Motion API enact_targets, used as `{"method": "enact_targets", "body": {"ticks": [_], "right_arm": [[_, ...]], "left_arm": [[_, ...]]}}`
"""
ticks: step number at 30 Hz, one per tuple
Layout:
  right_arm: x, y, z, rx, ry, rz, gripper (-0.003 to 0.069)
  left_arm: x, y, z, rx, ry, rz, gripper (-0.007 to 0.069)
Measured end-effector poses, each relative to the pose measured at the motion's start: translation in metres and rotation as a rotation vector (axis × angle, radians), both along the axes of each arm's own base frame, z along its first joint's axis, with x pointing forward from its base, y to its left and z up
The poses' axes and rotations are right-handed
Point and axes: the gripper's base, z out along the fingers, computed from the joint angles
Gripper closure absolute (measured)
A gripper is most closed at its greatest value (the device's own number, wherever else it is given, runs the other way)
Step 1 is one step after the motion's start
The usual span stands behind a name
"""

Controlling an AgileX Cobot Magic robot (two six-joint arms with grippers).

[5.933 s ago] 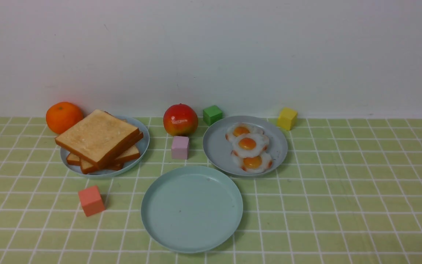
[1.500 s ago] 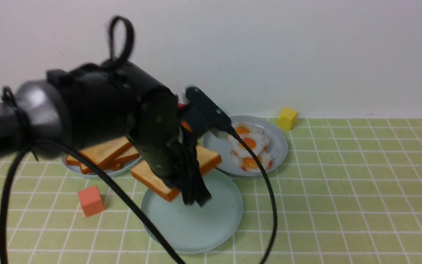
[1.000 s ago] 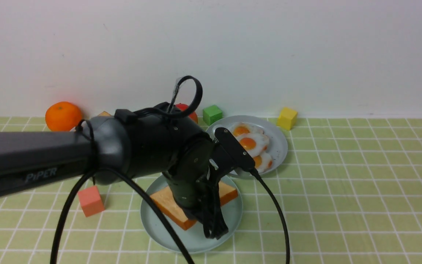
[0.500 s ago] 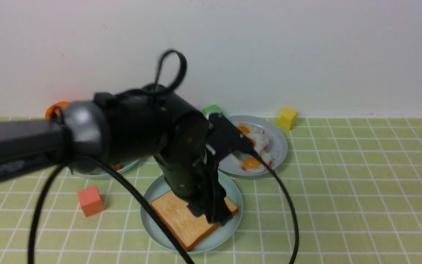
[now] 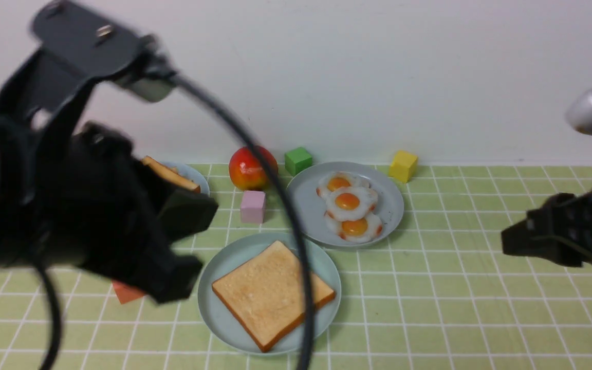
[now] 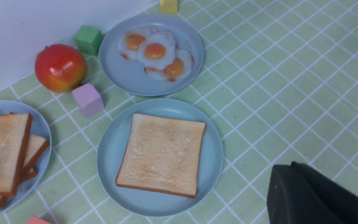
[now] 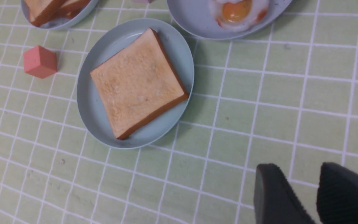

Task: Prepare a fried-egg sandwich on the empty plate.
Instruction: Use the right arm to grab a fried egg

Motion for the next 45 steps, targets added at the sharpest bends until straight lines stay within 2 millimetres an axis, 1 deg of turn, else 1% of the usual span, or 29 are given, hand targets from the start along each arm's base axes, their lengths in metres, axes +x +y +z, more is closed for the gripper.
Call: {"method": "enact_targets", "body": {"ticks": [1, 2, 3, 5, 6, 7, 8, 10, 11, 13, 14, 15, 17, 18, 19, 21, 22, 23, 24, 25, 27, 28, 29, 32, 34, 36, 45], "right_arm": [[0.012, 0.003, -0.005, 0.010, 0.029, -0.006, 0.0421], [0.015, 0.004, -0.007, 0.012, 0.035, -0.006, 0.0421], [0.032, 0.008, -0.014, 0.023, 0.071, -0.013, 0.0421], [0.055, 0.013, -0.024, 0.036, 0.110, -0.021, 0.0421], [0.074, 0.017, -0.035, 0.040, 0.145, -0.026, 0.0421], [0.075, 0.018, -0.033, 0.044, 0.138, -0.026, 0.0421], [0.093, 0.022, -0.043, 0.052, 0.165, -0.034, 0.0417], [0.116, 0.027, -0.051, 0.065, 0.171, -0.044, 0.0404], [0.125, 0.029, -0.058, 0.069, 0.186, -0.049, 0.0396], [0.142, 0.032, -0.065, 0.082, 0.191, -0.055, 0.0370], [0.153, 0.035, -0.075, 0.087, 0.208, -0.059, 0.0348], [0.154, 0.035, -0.073, 0.090, 0.202, -0.059, 0.0344], [0.176, 0.040, -0.085, 0.103, 0.206, -0.067, 0.0307], [0.180, 0.041, -0.089, 0.105, 0.209, -0.071, 0.0299], [0.194, 0.043, -0.093, 0.117, 0.188, -0.082, 0.0278], [0.210, 0.046, -0.099, 0.131, 0.168, -0.099, 0.0266], [0.212, 0.046, -0.102, 0.132, 0.170, -0.102, 0.0265], [0.221, 0.048, -0.106, 0.150, 0.161, -0.113, 0.0263], [0.227, 0.049, -0.110, 0.162, 0.161, -0.120, 0.0261], [0.228, 0.050, -0.111, 0.164, 0.161, -0.122, 0.0261], [0.240, 0.053, -0.125, 0.187, 0.174, -0.137, 0.0260], [0.242, 0.053, -0.130, 0.190, 0.180, -0.140, 0.0260], [0.243, 0.053, -0.130, 0.190, 0.179, -0.140, 0.0260], [0.249, 0.055, -0.148, 0.191, 0.204, -0.147, 0.0259], [0.250, 0.055, -0.153, 0.193, 0.214, -0.151, 0.0259], [0.251, 0.055, -0.162, 0.188, 0.228, -0.157, 0.0259], [0.258, 0.055, -0.167, 0.219, 0.201, -0.206, 0.0259]], "left_arm": [[-0.010, 0.008, -0.005, -0.033, -0.019, -0.001, 0.0638], [-0.010, 0.008, -0.004, -0.038, -0.024, 0.000, 0.0638], [-0.023, 0.018, -0.015, -0.085, -0.045, -0.001, 0.0638], [-0.040, 0.031, -0.024, -0.175, -0.104, 0.001, 0.0638], [-0.046, 0.036, -0.030, -0.220, -0.135, 0.005, 0.0638], [-0.047, 0.037, -0.031, -0.227, -0.140, 0.005, 0.0638], [-0.051, 0.041, -0.037, -0.266, -0.171, 0.010, 0.0638], [-0.053, 0.044, -0.045, -0.309, -0.196, 0.017, 0.0638], [-0.054, 0.044, -0.046, -0.328, -0.199, 0.020, 0.0638], [-0.054, 0.044, -0.047, -0.350, -0.194, 0.023, 0.0638], [-0.053, 0.043, -0.048, -0.366, -0.183, 0.026, 0.0638], [-0.053, 0.043, -0.048, -0.367, -0.182, 0.027, 0.0638], [-0.051, 0.041, -0.048, -0.378, -0.173, 0.030, 0.0638], [-0.051, 0.041, -0.048, -0.379, -0.172, 0.031, 0.0638], [-0.050, 0.040, -0.048, -0.380, -0.166, 0.032, 0.0638], [-0.050, 0.040, -0.049, -0.378, -0.164, 0.032, 0.0638], [-0.050, 0.039, -0.049, -0.378, -0.163, 0.032, 0.0638], [-0.050, 0.039, -0.049, -0.377, -0.162, 0.032, 0.0638], [-0.050, 0.039, -0.049, -0.377, -0.162, 0.033, 0.0638], [-0.050, 0.039, -0.049, -0.377, -0.162, 0.033, 0.0638], [-0.049, 0.039, -0.050, -0.376, -0.161, 0.033, 0.0638], [-0.049, 0.039, -0.050, -0.376, -0.161, 0.033, 0.0638], [-0.049, 0.039, -0.050, -0.376, -0.161, 0.033, 0.0638], [-0.049, 0.039, -0.050, -0.376, -0.159, 0.033, 0.0638], [-0.049, 0.039, -0.050, -0.376, -0.159, 0.033, 0.0638], [-0.049, 0.039, -0.050, -0.376, -0.159, 0.033, 0.0638], [-0.049, 0.039, -0.050, -0.377, -0.159, 0.033, 0.0638]]}}
